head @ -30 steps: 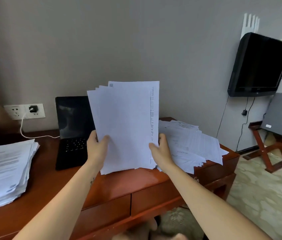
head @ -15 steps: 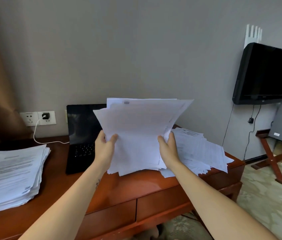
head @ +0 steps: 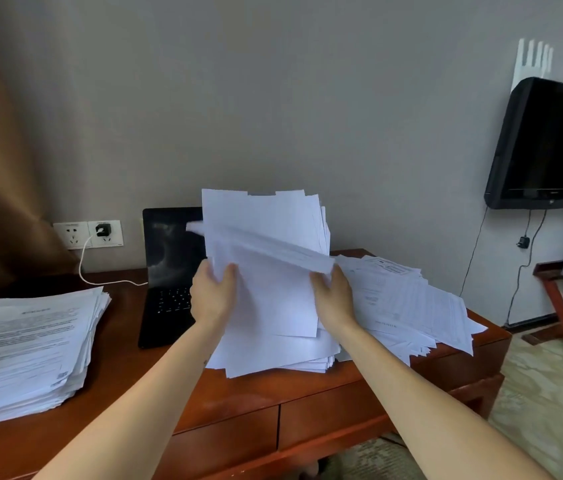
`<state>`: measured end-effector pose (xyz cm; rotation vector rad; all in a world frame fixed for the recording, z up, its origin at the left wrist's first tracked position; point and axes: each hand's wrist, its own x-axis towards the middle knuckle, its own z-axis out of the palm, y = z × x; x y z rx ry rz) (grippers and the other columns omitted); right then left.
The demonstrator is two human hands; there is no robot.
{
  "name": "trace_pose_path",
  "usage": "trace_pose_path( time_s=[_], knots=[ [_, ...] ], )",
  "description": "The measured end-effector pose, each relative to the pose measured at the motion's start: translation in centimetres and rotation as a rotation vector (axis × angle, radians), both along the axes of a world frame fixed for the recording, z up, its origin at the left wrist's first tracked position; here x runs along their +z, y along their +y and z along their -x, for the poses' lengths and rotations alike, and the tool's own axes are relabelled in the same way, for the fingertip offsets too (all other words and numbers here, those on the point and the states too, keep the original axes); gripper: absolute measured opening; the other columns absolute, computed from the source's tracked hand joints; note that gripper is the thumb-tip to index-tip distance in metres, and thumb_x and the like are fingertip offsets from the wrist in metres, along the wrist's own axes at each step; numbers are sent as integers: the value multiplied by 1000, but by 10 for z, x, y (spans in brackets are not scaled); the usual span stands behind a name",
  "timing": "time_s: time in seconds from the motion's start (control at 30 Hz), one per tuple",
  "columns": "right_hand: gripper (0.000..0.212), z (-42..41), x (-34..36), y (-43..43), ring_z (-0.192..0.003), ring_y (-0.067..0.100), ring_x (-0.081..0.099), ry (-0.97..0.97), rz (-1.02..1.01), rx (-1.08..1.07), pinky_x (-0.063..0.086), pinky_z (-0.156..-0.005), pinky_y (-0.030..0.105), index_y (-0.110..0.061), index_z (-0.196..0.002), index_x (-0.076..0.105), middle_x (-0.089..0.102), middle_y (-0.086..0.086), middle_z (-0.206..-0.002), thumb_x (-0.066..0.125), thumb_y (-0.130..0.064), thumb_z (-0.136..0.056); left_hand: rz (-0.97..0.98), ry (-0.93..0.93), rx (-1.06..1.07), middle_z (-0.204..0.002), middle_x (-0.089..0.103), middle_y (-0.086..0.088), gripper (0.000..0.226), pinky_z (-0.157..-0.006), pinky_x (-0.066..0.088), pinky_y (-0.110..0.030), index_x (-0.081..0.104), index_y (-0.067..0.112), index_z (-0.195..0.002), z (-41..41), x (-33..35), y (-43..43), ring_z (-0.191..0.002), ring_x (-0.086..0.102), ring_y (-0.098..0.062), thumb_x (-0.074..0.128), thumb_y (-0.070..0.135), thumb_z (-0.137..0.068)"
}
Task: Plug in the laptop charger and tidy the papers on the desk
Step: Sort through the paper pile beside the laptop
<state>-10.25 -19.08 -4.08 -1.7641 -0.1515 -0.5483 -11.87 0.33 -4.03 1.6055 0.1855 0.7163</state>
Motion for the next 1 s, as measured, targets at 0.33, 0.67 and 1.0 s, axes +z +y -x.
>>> trace_pose_path(
  time_s=[0.33, 0.67, 1.0],
  knots=[
    [11, -7, -9, -5, -90, -3, 63, -14, -44, 53, 46, -68, 8, -22, -111, 59, 67, -17, -103, 51, -24, -105, -18, -87, 49, -97, 68, 18, 8, -86, 58, -43, 60, 37, -99, 5, -4, -9, -91, 67, -8, 66, 31, -100],
    [34, 7, -12, -8, -72, 9, 56, -39, -216, 104, 48, -62, 23, -23, -112, 57, 70, -8, -96, 46, 2, -90, 31, -163, -121, -106, 69, 21, 40, -85, 55, -22, 62, 43, -109, 13, -13, -9, -92, 67, 11, 66, 4, -98],
    [22, 4, -5, -2, -92, 7, 65, -64, -91, -50, 54, -78, 36, -27, -113, 48, 68, -16, -104, 59, -33, -95, 26, -150, -6, -109, 67, 22, 34, -91, 57, -39, 60, 39, -121, 16, 0, -7, -106, 67, -10, 67, 59, -94]
  ],
)
